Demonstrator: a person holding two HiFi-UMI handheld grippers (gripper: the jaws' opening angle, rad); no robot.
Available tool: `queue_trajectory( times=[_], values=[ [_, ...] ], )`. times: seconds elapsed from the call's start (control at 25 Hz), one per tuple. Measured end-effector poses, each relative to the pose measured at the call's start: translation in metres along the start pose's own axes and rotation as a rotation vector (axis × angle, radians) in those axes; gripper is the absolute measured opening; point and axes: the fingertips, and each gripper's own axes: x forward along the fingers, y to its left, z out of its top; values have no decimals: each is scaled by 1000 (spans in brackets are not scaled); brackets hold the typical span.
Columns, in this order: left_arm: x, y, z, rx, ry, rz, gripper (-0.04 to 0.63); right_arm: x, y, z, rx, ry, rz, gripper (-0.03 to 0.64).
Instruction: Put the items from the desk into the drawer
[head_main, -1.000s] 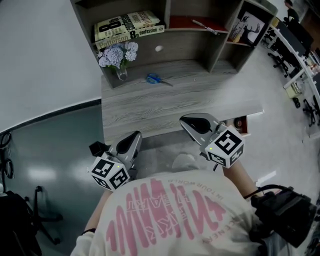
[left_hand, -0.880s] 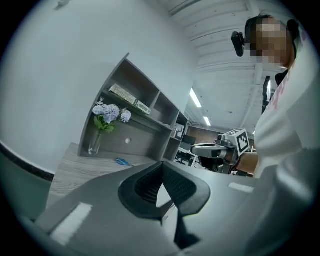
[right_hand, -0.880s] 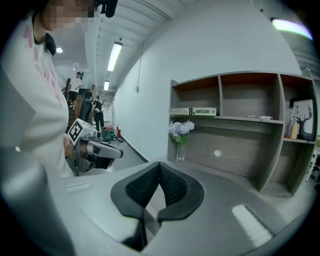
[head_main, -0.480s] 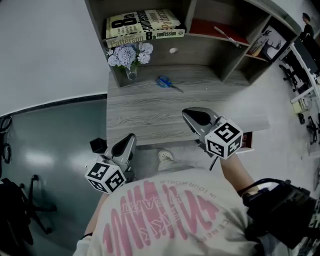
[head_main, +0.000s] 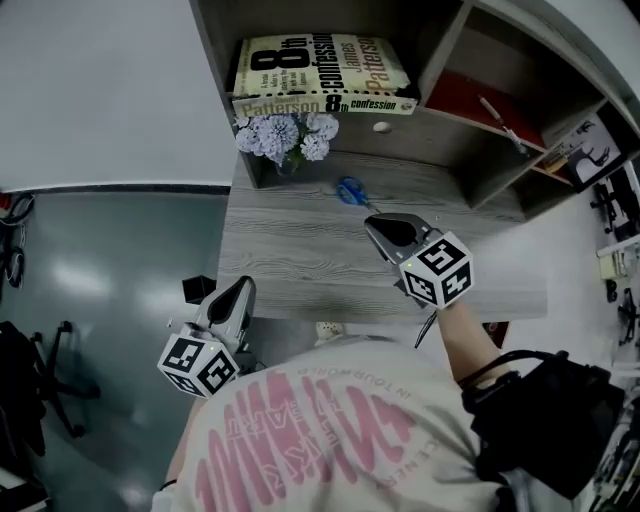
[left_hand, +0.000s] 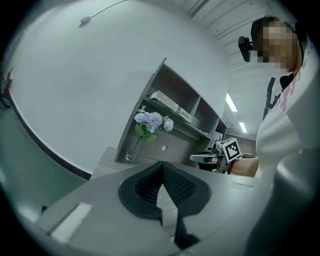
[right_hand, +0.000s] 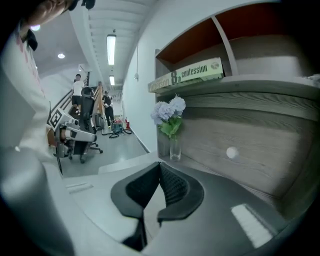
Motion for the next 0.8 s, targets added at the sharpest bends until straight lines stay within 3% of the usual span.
queue_trajectory(
  times=[0.32,0.48,0.64,0.8],
  values=[
    [-28,38,-7,-59,4,200,20,60,-48,-2,-13,64,41,24],
    [-46,54,-8,-78,18,289,20,95,-78,-21,46,126,33,75],
    [-54,58,-16,-101,48,345,20,126,-107,-58,86,254,6,118],
    [-53,60,-20,-109,75,371,20,153,-123,-79,93,338,-1,118]
  ],
)
